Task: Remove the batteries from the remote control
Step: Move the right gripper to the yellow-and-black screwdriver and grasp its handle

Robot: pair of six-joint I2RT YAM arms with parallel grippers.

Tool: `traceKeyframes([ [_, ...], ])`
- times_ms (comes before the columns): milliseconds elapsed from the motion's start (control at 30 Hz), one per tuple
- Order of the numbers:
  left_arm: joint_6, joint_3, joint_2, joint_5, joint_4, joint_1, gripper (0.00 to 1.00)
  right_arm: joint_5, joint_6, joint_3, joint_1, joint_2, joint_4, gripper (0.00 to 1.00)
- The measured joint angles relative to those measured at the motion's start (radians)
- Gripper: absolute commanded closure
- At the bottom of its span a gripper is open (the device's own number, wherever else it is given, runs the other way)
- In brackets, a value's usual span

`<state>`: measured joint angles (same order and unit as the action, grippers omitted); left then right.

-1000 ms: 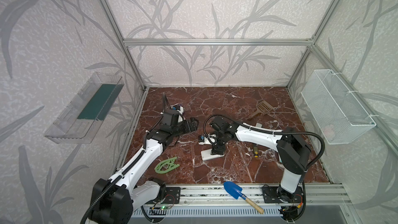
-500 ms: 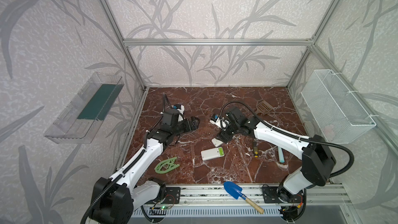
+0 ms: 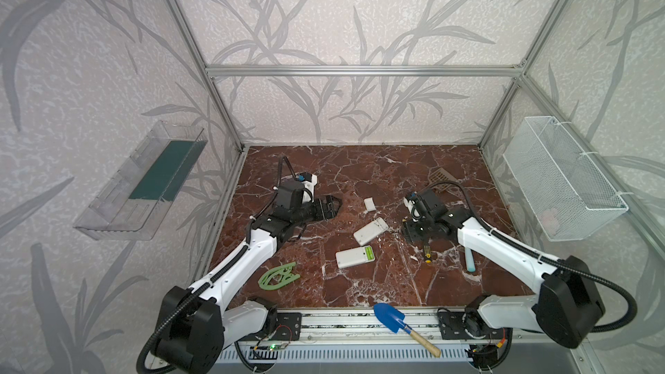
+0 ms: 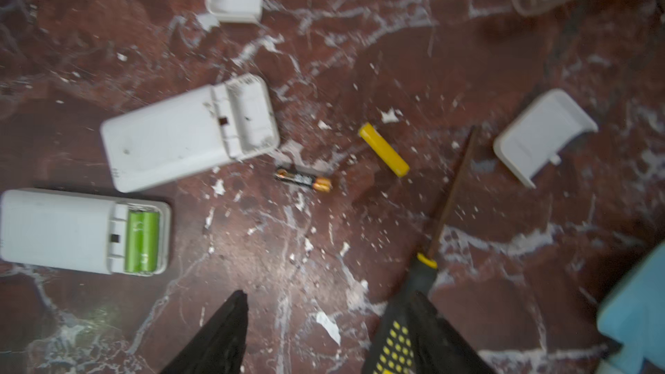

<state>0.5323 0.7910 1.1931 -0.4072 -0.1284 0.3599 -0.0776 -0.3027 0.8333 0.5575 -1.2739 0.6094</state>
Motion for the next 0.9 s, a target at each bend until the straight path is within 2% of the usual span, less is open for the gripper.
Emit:
traceKeyframes([
  [167,0.011,0.024,0.051,-0.008,0.007,0.016,0.06,-0.045,-0.097,-0.120,-0.015,0.132,0.024,0.34],
  [267,0.032,0.024,0.087,-0.017,0.024,0.026,0.06,-0.045,-0.134,-0.166,-0.034,0.145,0.012,0.36],
  [433,0.071,0.032,0.132,-0.037,0.056,0.046,0.07,-0.023,-0.167,-0.216,-0.076,0.097,-0.043,0.48],
  [900,0.122,0.067,0.197,-0.048,0.125,0.084,0.08,0.019,-0.181,-0.218,-0.106,-0.044,-0.116,0.58],
])
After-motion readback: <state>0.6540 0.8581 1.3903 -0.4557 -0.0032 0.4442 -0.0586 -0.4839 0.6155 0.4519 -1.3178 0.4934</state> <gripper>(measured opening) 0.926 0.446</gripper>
